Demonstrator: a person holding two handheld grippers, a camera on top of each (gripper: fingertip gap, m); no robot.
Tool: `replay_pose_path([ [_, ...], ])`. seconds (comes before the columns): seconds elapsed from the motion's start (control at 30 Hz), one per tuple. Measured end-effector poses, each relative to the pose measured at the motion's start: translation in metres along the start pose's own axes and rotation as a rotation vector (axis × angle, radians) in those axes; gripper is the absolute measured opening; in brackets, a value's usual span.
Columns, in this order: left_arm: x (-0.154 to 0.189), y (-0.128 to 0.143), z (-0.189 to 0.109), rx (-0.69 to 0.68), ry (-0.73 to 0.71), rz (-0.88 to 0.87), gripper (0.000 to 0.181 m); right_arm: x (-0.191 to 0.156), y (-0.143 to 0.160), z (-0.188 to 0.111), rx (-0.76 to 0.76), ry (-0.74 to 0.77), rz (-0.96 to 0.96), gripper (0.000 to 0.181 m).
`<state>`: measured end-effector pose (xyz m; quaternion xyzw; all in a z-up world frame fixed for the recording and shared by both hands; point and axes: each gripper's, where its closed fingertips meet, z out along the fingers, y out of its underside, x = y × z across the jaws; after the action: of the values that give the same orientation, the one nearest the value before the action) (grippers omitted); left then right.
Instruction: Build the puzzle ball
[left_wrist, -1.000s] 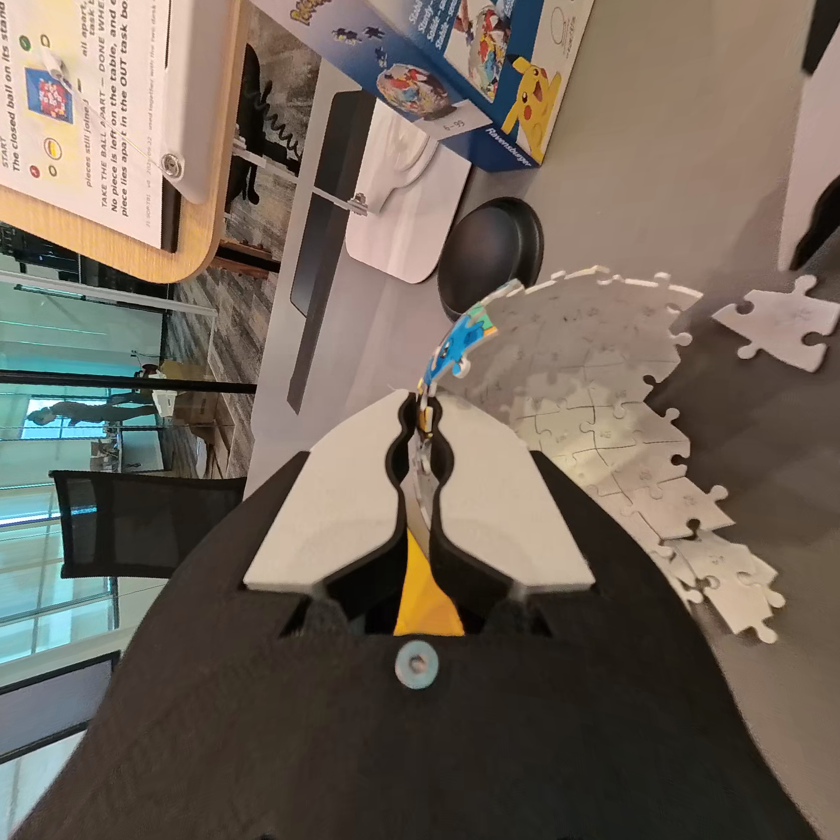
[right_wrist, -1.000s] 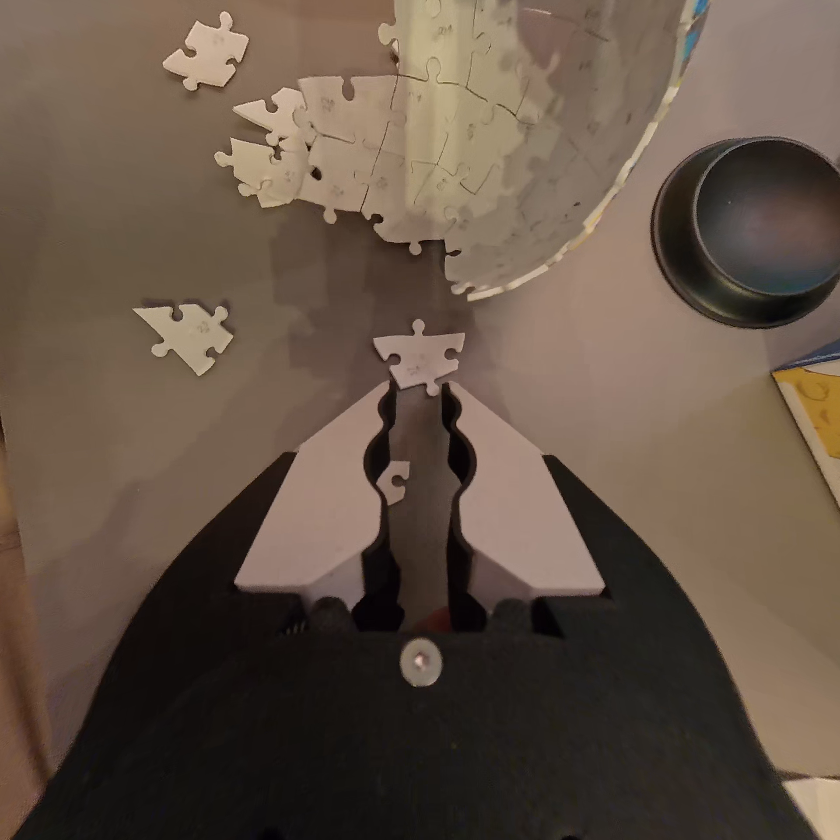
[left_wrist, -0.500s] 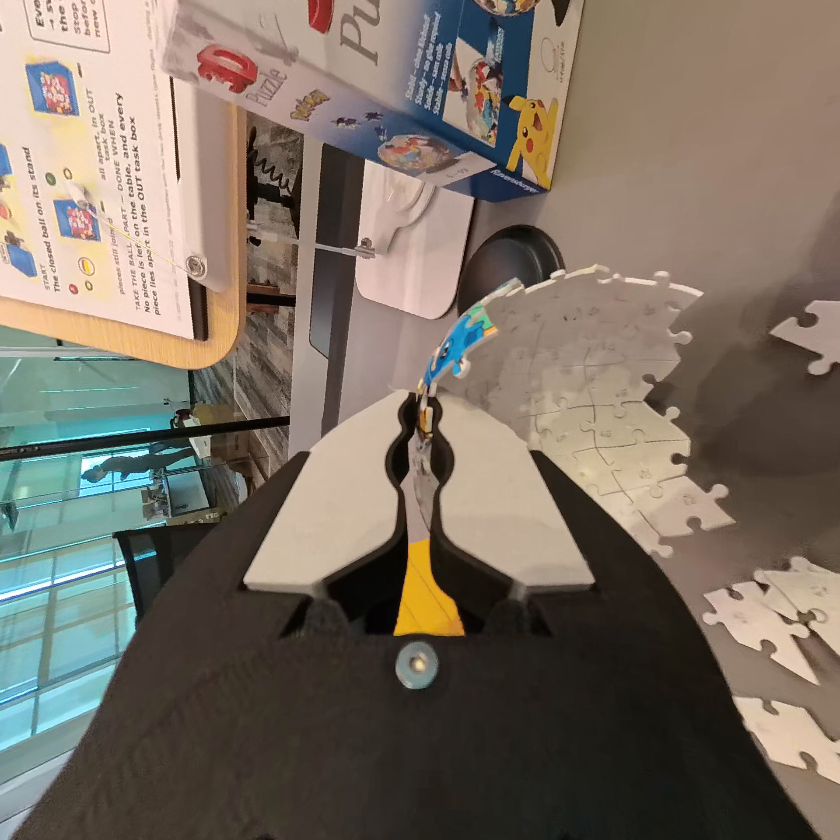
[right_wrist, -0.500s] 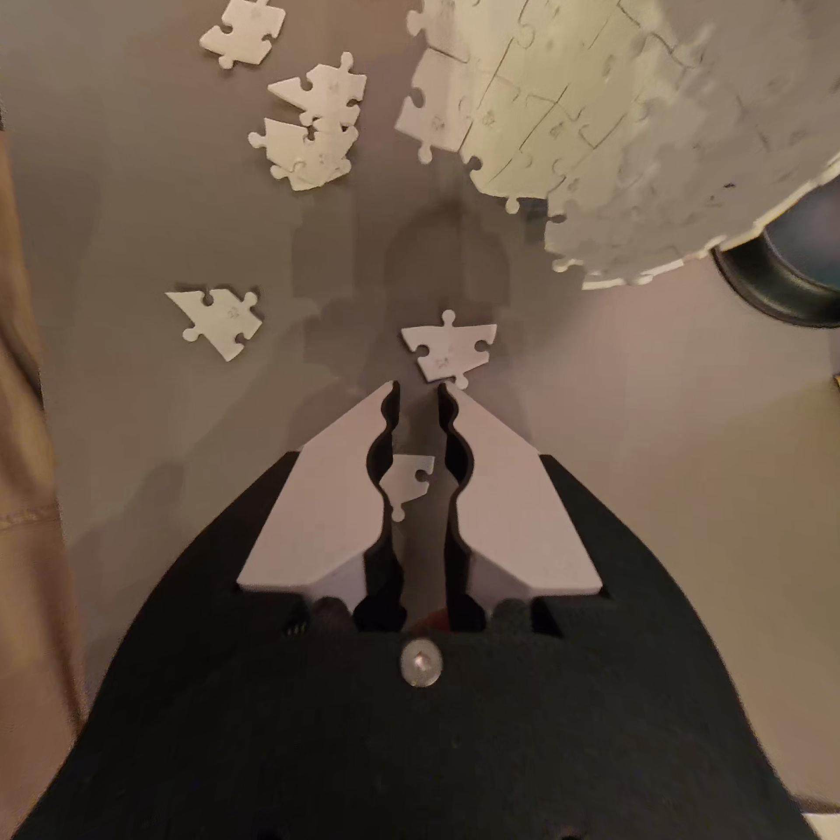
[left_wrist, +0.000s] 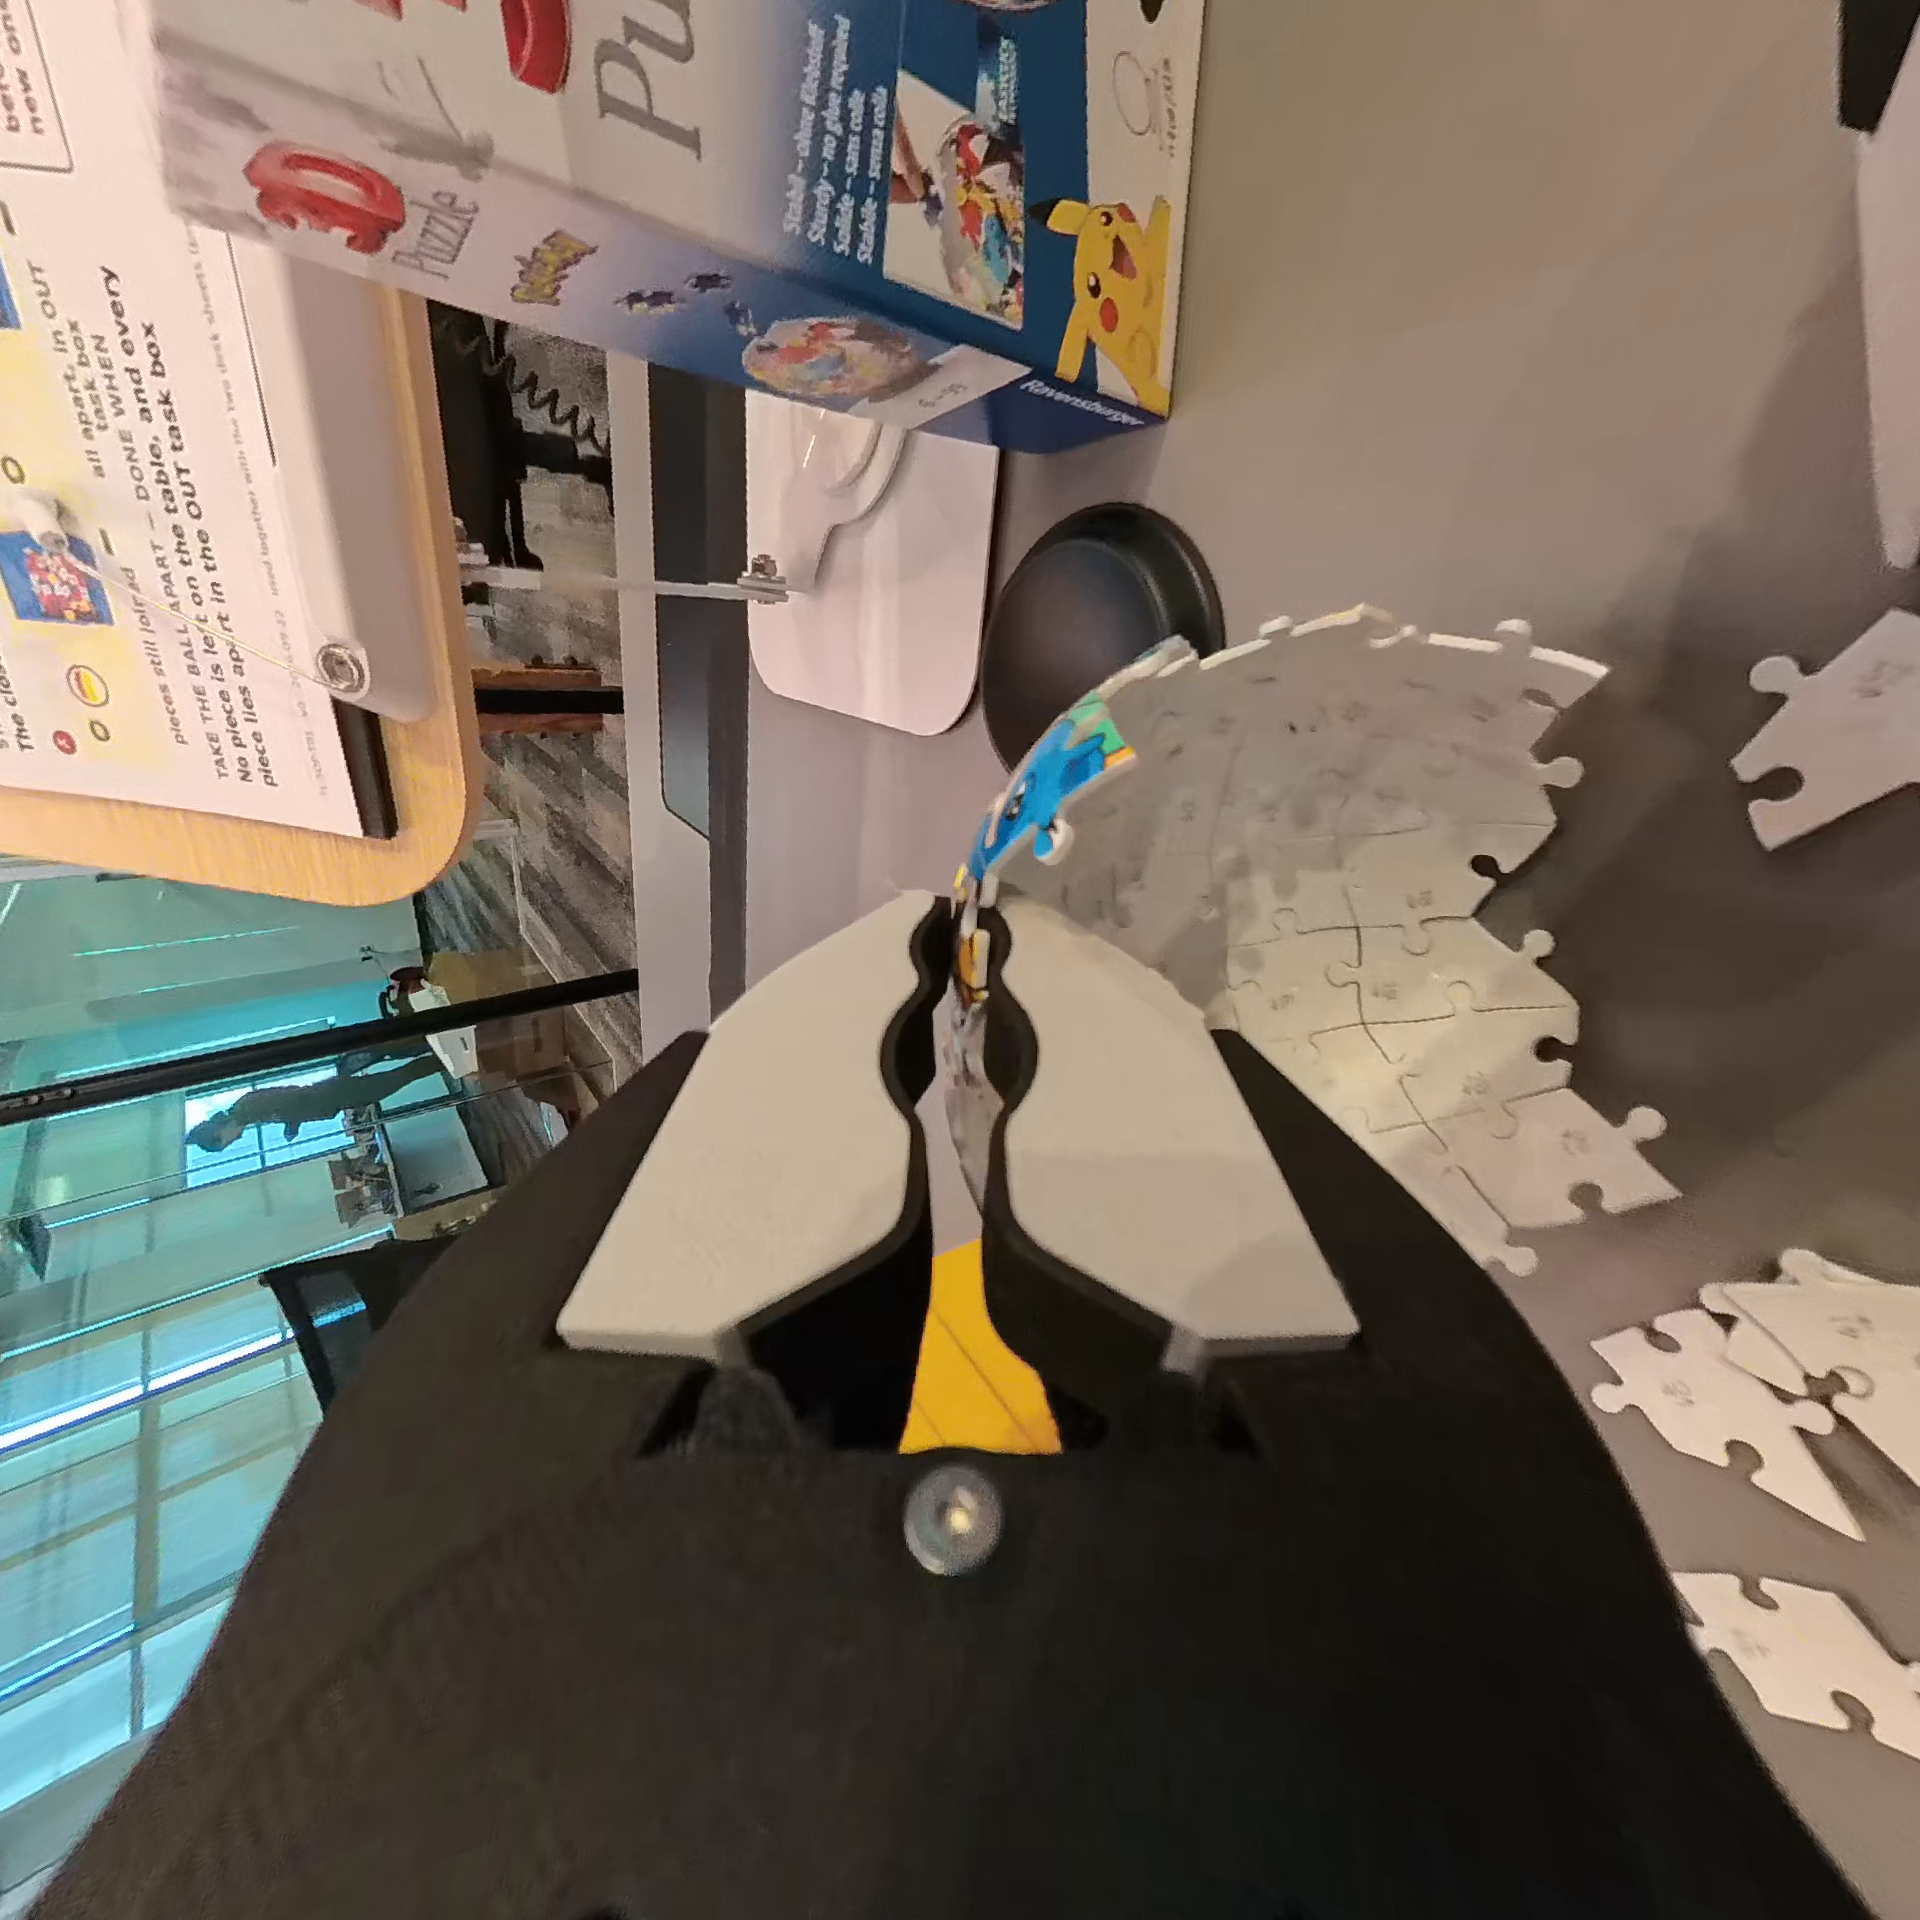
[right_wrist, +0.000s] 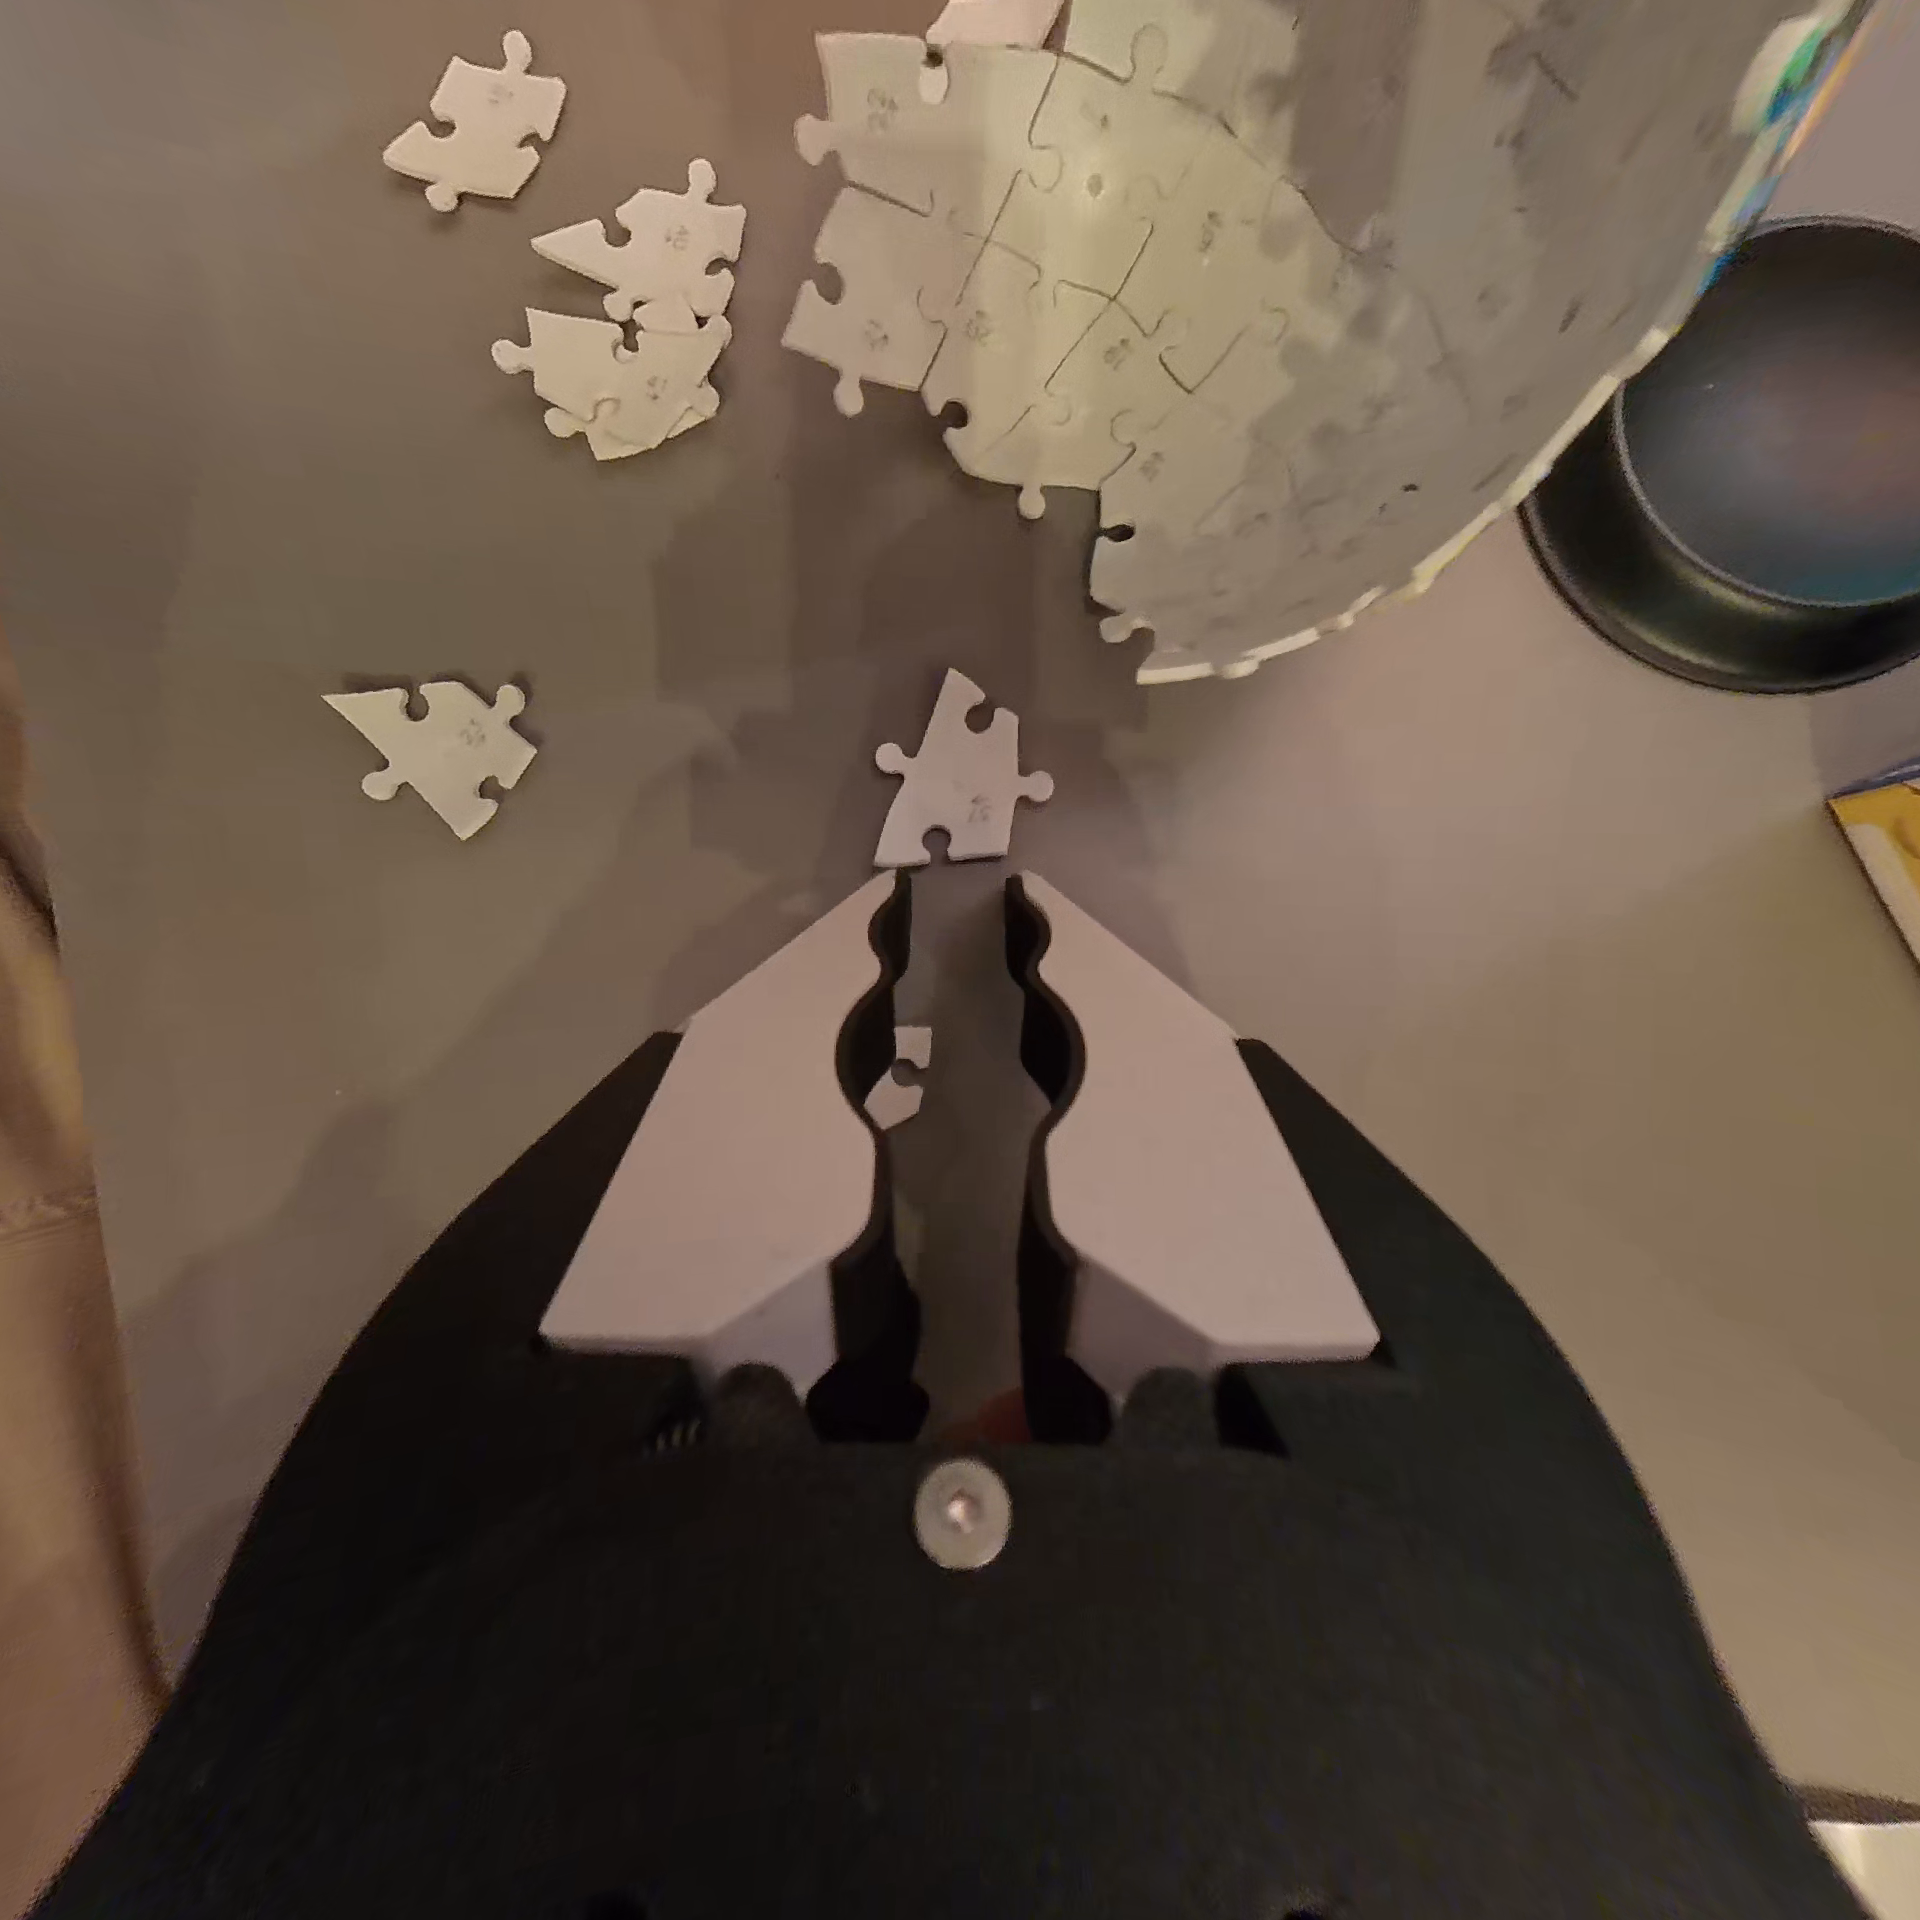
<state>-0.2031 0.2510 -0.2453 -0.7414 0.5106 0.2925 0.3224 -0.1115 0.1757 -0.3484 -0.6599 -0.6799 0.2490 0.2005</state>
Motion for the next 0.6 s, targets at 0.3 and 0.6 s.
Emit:
replay_pose_path([
  [0.3, 0.006, -0.017, -0.005, -0.003, 0.041, 0.032, 0.003, -0.003, 0.001, -0.018, 0.016, -0.002, -0.027, 0.016],
  [0.6, 0.012, -0.019, -0.008, -0.051, 0.054, 0.082, 0.003, -0.036, 0.001, -0.036, 0.072, -0.161, -0.131, 0.016],
])
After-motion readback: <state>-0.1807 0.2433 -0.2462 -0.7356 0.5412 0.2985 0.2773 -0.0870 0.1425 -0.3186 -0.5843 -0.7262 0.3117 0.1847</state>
